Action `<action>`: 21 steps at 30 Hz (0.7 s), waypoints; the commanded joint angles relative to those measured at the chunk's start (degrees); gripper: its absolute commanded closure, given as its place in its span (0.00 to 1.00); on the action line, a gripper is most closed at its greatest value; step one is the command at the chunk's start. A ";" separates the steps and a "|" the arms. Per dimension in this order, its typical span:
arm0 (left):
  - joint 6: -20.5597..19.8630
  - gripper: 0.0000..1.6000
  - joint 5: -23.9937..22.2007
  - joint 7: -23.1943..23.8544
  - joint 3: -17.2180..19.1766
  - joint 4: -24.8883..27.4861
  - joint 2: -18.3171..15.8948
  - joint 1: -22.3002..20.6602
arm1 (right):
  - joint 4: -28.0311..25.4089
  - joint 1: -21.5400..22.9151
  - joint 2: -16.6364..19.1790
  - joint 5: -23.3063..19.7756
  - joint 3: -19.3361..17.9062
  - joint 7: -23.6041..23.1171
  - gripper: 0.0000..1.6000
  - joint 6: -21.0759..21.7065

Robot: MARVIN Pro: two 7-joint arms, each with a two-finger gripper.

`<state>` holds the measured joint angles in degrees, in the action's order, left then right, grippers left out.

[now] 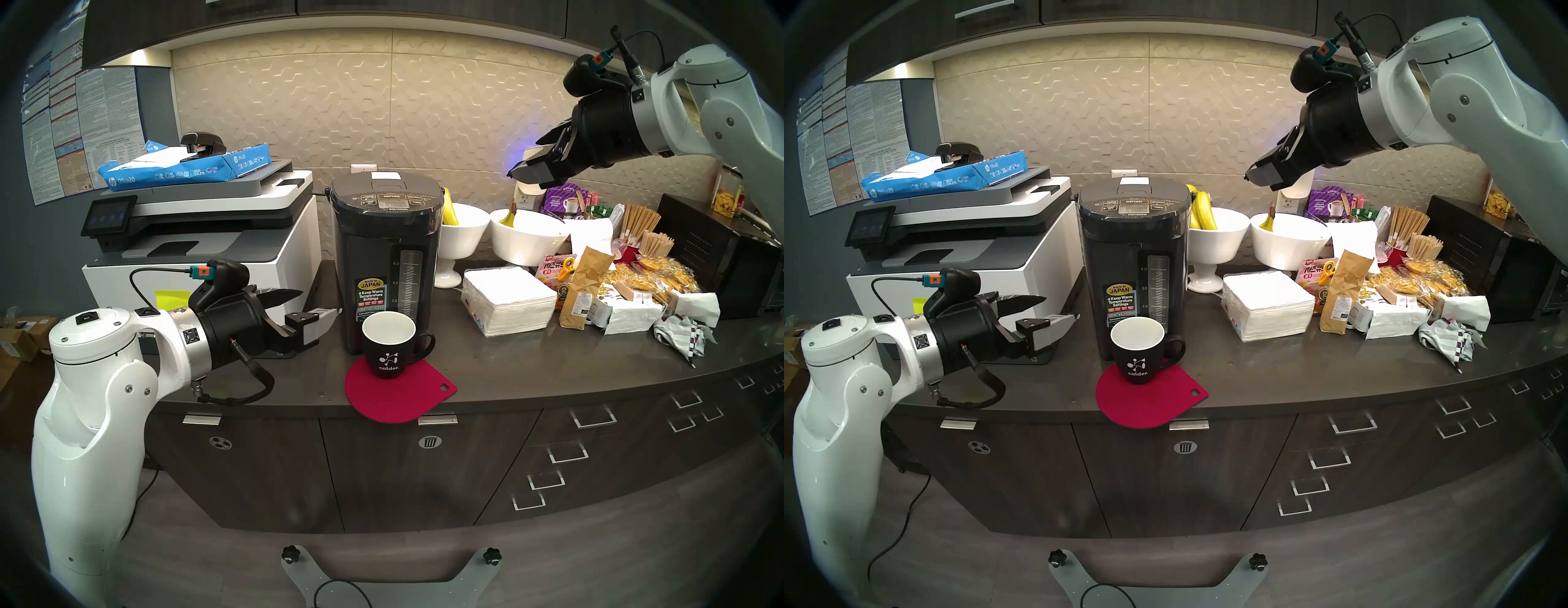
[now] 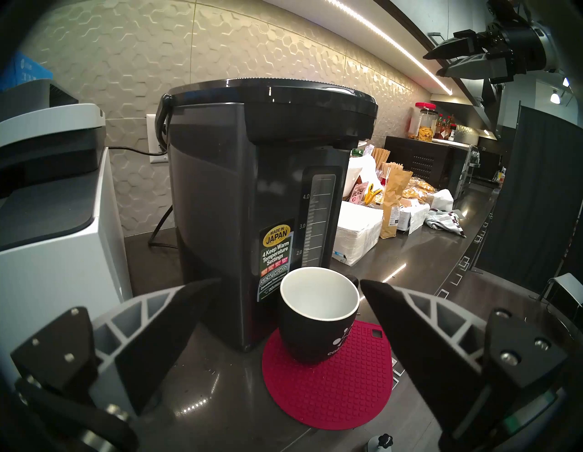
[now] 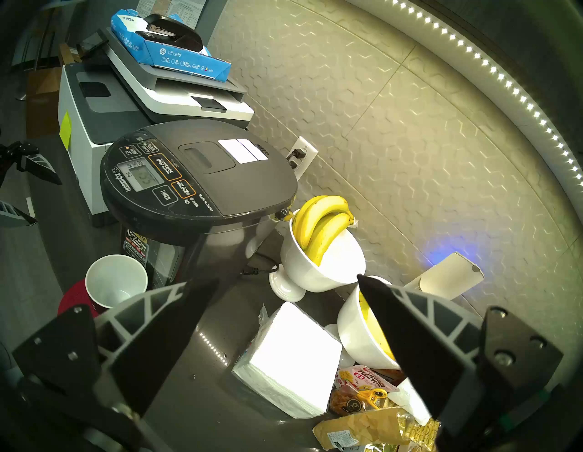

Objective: Press the water dispenser button and fill the cup

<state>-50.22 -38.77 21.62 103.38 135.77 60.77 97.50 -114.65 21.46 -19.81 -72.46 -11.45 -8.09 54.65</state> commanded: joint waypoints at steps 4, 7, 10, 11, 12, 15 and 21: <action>0.01 0.00 0.00 0.01 0.00 0.54 -0.01 -0.01 | 0.81 0.89 -0.26 1.09 -0.23 -2.60 0.00 -0.52; 0.01 0.00 0.00 0.01 0.00 0.53 -0.01 -0.01 | 0.85 0.96 -0.39 0.97 -0.31 -2.27 0.00 0.14; 0.01 0.00 0.00 0.01 0.00 0.53 -0.01 -0.01 | 1.34 0.99 -0.48 2.29 -0.07 -4.13 0.00 -0.95; 0.01 0.00 0.00 0.01 0.00 0.53 -0.01 -0.01 | 1.53 0.92 -0.50 2.67 -0.02 -4.67 0.00 -1.49; 0.01 0.00 0.00 0.01 0.00 0.53 -0.01 -0.01 | 1.55 0.93 -0.58 2.60 -0.07 -4.42 0.00 -1.09; 0.01 0.00 0.00 0.02 0.00 0.53 -0.01 -0.01 | 1.76 0.97 -0.63 3.61 0.02 -5.36 0.00 -1.62; 0.01 0.00 -0.01 0.02 0.00 0.53 -0.01 -0.01 | 2.26 1.57 -1.02 6.11 0.26 -7.56 0.00 -1.42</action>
<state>-50.22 -38.77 21.62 103.38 135.74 60.77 97.50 -113.20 21.54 -20.52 -68.75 -10.87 -13.99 53.85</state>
